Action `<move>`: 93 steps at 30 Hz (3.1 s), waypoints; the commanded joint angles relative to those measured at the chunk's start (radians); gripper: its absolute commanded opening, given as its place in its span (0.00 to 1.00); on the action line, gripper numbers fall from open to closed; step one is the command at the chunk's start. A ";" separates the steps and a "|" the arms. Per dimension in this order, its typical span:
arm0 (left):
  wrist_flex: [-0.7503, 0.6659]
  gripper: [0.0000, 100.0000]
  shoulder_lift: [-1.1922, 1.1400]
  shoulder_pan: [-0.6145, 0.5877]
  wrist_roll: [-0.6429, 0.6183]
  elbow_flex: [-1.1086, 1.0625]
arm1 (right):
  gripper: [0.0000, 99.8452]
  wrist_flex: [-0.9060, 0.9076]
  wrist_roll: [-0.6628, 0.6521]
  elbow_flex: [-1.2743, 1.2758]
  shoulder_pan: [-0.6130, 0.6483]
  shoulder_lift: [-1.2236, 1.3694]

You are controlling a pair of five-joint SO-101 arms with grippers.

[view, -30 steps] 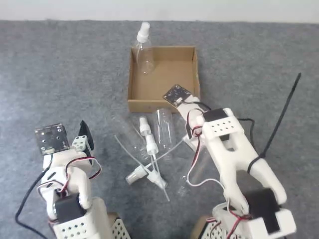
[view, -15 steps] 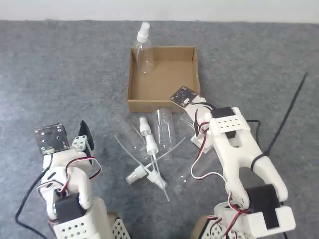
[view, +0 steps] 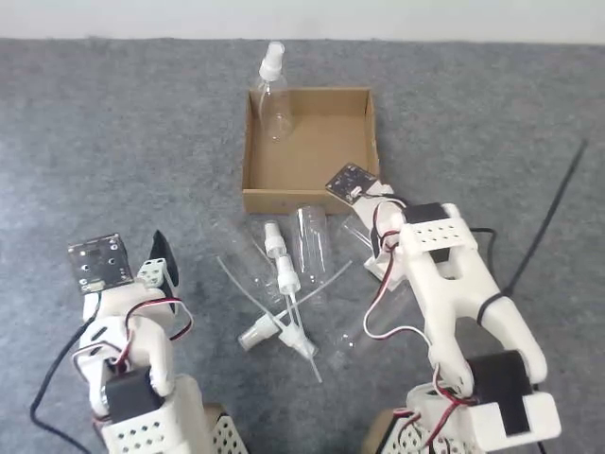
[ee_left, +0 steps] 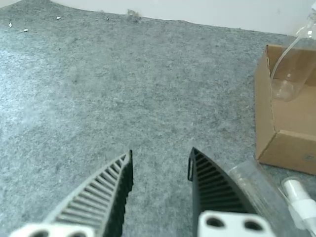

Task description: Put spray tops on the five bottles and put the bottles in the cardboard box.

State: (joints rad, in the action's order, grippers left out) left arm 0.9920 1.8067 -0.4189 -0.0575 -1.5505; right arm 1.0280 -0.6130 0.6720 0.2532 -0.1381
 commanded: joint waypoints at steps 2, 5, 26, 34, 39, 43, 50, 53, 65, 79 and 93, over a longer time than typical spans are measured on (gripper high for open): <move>0.002 0.17 0.008 -0.008 -0.002 0.013 | 0.07 0.016 -0.018 -0.005 -0.016 -0.105; 0.002 0.17 0.008 -0.008 -0.002 0.013 | 0.07 0.071 -0.018 -0.006 -0.025 -0.160; 0.002 0.17 0.008 -0.008 -0.002 0.013 | 0.07 0.254 0.048 -0.006 -0.234 -0.357; 0.002 0.17 0.008 -0.008 -0.002 0.013 | 0.07 0.254 0.480 -0.006 -0.278 -0.360; 0.002 0.17 0.008 -0.008 -0.002 0.013 | 0.07 0.243 0.825 -0.006 -0.272 -0.364; 0.002 0.17 0.008 -0.008 -0.002 0.013 | 0.07 0.243 0.980 -0.006 -0.277 -0.366; 0.002 0.17 0.008 -0.008 -0.002 0.013 | 0.07 0.216 0.999 -0.005 -0.280 -0.366; 0.002 0.17 0.008 -0.008 -0.002 0.013 | 0.07 0.193 1.000 -0.005 -0.280 -0.357; 0.002 0.17 0.008 -0.009 -0.002 0.013 | 0.07 0.030 1.398 0.049 -0.274 -0.357; 0.002 0.17 0.008 -0.009 -0.002 0.013 | 0.07 -0.398 1.748 0.316 -0.254 -0.357; 0.002 0.17 0.008 -0.009 -0.002 0.013 | 0.20 -0.343 1.829 0.318 -0.208 -0.358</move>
State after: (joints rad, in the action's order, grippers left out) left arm 0.9920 1.8067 -0.4250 -0.0575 -1.5505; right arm 0.6536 1.2022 1.0004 0.0000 -0.4496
